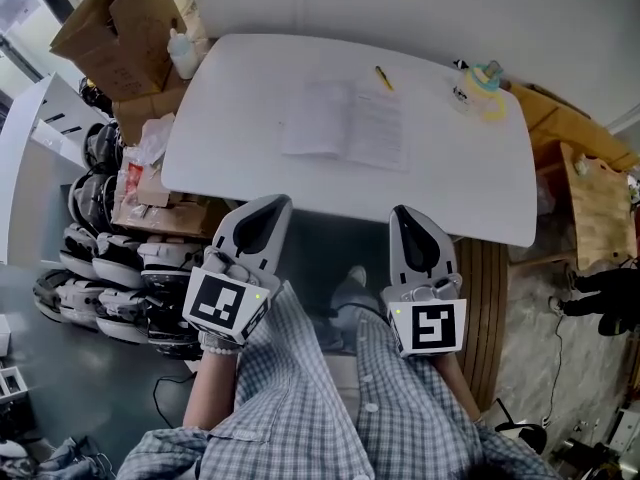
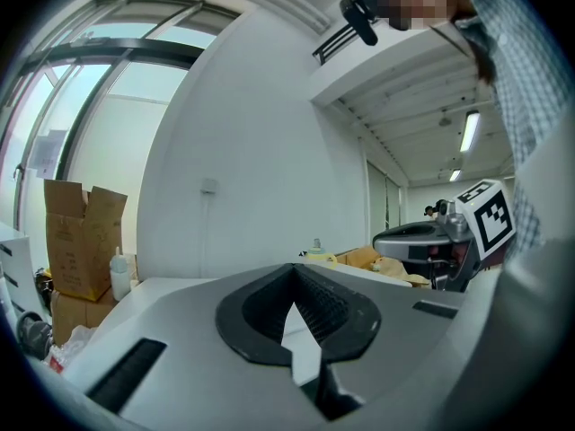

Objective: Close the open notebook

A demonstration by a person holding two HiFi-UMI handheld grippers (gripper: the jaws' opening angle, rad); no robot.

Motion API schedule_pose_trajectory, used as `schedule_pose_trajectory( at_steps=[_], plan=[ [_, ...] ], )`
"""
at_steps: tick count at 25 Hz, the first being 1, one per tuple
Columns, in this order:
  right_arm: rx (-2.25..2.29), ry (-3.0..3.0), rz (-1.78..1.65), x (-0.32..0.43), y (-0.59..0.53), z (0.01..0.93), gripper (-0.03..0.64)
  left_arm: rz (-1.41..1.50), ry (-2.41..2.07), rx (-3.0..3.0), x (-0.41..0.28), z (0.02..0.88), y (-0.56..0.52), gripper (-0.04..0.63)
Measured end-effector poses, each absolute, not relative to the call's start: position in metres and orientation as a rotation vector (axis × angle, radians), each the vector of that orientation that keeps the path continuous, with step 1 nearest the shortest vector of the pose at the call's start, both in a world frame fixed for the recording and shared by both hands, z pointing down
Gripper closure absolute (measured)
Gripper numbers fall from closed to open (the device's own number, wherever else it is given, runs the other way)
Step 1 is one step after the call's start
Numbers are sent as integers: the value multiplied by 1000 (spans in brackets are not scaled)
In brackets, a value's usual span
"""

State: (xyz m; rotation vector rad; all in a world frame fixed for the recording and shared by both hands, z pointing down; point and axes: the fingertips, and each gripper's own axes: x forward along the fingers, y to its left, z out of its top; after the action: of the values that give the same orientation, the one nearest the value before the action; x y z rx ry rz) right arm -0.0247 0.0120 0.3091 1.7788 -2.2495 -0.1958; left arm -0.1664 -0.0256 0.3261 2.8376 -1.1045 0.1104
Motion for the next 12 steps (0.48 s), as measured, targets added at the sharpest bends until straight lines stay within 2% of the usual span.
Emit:
schedule_pose_trajectory(
  at_steps=[12],
  plan=[
    [1690,-2338,-223,22,-34,301,595,78,-1260,2767,-128,317,-58,588]
  ],
)
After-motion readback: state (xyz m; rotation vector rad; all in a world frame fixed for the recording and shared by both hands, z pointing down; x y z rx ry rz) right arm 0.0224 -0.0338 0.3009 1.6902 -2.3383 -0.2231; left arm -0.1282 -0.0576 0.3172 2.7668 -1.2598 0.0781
